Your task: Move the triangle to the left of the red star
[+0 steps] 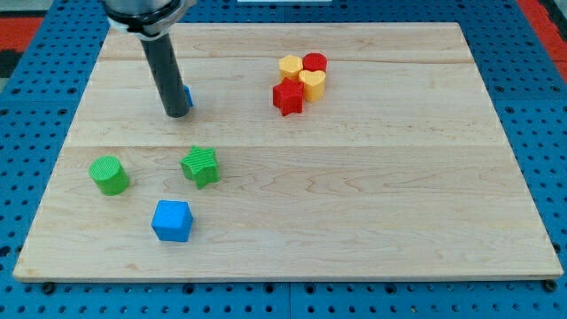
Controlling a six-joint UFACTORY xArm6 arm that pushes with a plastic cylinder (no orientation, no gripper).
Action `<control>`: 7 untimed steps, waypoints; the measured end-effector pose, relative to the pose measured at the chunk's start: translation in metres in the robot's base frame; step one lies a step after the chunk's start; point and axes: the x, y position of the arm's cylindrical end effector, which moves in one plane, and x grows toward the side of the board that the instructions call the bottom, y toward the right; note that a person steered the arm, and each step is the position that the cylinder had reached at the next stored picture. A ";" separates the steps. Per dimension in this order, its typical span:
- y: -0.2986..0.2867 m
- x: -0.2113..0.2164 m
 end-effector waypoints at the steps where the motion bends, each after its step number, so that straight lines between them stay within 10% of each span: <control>1: -0.010 0.010; 7: -0.058 -0.003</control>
